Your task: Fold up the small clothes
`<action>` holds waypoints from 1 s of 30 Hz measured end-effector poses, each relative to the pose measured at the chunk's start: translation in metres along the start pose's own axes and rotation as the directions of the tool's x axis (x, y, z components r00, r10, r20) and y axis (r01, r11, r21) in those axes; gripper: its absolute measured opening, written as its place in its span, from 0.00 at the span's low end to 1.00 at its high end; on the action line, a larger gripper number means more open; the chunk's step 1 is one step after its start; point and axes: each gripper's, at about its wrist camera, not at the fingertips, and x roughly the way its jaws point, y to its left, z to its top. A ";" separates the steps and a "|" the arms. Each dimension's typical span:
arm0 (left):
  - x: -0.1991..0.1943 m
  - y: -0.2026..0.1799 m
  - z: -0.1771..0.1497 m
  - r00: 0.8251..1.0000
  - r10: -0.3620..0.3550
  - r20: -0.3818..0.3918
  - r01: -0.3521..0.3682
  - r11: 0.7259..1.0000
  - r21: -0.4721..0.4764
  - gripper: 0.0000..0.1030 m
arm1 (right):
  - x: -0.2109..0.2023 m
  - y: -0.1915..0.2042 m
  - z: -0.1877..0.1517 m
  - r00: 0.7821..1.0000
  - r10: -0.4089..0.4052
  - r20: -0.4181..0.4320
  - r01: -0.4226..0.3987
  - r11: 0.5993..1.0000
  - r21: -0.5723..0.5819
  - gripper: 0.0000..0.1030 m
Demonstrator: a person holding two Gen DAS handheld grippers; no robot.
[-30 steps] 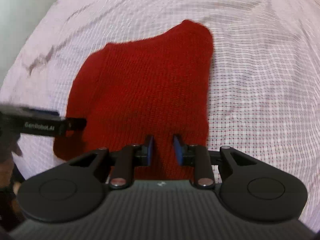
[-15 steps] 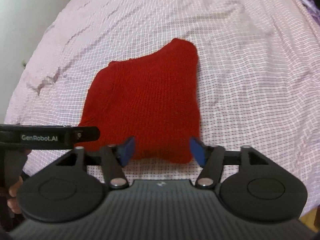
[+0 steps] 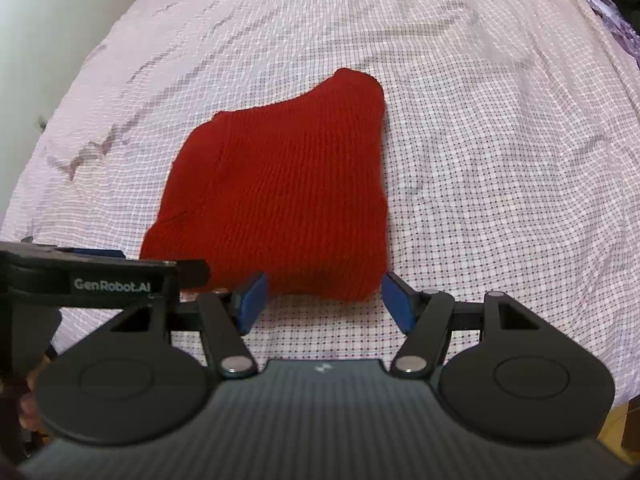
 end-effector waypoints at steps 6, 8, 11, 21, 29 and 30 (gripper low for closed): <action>0.002 0.004 0.000 1.000 0.012 -0.007 -0.012 1.000 0.003 0.95 | 0.004 0.003 -0.003 1.000 0.010 0.002 -0.010 1.000 0.012 0.64; 0.003 0.005 0.000 1.000 0.007 -0.014 -0.007 1.000 -0.002 0.95 | 0.004 0.002 -0.003 1.000 0.007 0.002 -0.007 1.000 0.019 0.64; 0.006 0.005 -0.001 1.000 0.005 -0.027 -0.005 1.000 -0.004 0.95 | 0.005 0.002 -0.005 1.000 -0.005 0.005 0.005 1.000 0.024 0.64; 0.008 0.004 0.001 0.999 0.030 -0.037 -0.030 1.000 0.005 0.95 | 0.005 0.004 -0.005 1.000 -0.022 0.018 0.022 0.999 0.025 0.64; 0.008 0.004 0.003 0.999 0.035 -0.034 -0.035 0.999 0.007 0.95 | 0.007 0.001 -0.002 0.999 -0.026 0.028 0.025 0.999 0.044 0.64; 0.009 0.005 0.004 0.999 0.036 -0.038 -0.036 0.999 0.006 0.95 | 0.008 0.000 -0.003 0.999 -0.028 0.026 0.027 0.999 0.047 0.64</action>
